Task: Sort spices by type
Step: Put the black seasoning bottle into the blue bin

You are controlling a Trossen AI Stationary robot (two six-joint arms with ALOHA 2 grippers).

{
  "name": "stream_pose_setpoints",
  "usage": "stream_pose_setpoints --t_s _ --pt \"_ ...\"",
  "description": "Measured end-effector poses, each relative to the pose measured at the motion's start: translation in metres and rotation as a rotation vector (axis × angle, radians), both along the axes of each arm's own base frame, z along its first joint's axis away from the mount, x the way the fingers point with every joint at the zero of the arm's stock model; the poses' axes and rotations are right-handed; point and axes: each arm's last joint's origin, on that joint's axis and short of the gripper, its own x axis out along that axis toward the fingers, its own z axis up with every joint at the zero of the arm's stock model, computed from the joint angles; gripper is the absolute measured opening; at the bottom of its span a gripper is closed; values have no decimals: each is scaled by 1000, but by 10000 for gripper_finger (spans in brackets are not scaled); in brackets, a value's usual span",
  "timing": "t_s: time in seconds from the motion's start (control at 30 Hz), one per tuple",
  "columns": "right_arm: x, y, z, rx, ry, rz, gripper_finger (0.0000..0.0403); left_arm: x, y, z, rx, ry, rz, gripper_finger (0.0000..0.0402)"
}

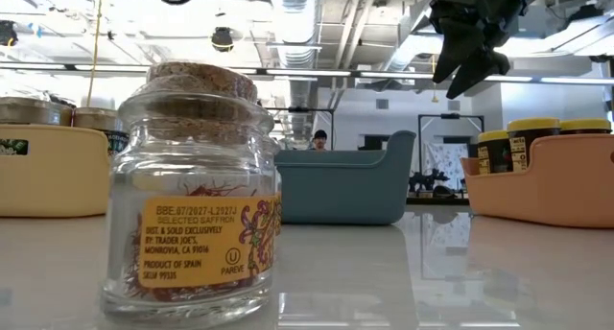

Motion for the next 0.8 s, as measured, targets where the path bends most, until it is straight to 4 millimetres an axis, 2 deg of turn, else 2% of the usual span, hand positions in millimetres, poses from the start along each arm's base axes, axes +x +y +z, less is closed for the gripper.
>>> stream_pose_setpoints --t_s 0.13,0.3,0.6,0.8 --pt "0 0 0 -3 1 4 286 6 -21 -21 -70 108 -55 321" --pt "0 0 0 -4 2 6 286 1 -42 -41 -93 230 -75 320" --pt "0 0 0 -4 1 6 285 -30 -73 -43 -108 249 -61 320" --pt "0 0 0 -4 0 6 285 -44 -78 -44 -69 265 -14 320"
